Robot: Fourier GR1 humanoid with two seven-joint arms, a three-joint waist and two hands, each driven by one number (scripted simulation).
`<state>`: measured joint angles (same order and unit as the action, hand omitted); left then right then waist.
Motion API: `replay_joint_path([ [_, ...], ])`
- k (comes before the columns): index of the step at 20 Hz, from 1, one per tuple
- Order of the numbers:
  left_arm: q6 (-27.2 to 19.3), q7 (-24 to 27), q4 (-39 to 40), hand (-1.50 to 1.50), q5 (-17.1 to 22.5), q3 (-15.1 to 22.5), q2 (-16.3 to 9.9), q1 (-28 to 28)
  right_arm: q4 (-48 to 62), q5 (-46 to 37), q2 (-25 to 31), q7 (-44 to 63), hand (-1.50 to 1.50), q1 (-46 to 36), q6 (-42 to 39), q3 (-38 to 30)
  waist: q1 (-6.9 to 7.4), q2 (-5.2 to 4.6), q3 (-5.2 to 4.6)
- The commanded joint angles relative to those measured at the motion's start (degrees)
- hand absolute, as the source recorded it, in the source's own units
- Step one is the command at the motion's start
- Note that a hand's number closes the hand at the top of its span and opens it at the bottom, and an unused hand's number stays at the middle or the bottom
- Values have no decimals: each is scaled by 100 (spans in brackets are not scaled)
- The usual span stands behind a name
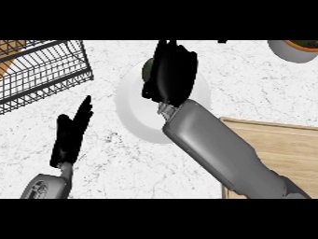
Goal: Pick the squash from the tray and place it in the plate
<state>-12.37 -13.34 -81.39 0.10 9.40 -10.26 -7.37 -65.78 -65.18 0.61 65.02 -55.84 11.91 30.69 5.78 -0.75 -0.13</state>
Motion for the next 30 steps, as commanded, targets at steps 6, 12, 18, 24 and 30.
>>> replay_joint_path([
  [6,19,-88,-206,0,62,-83,-8,177,1510,951,-58,667,150,-581,713,-42,-119,10,10],
  [12,19,92,41,0,15,-184,-3,50,2126,2087,-59,-95,150,-260,1061,-9,-190,-10,11],
  [18,-176,37,-177,0,-137,-34,186,224,2744,3351,-60,-785,-150,-222,714,-188,-211,-7,14],
  [24,-145,162,71,0,-120,-208,175,222,2599,3833,-61,-2117,-150,-204,1378,73,-366,17,15],
  [30,-24,204,-67,0,18,-307,77,326,1250,4238,-61,-3009,-150,241,3246,-487,-440,43,26],
])
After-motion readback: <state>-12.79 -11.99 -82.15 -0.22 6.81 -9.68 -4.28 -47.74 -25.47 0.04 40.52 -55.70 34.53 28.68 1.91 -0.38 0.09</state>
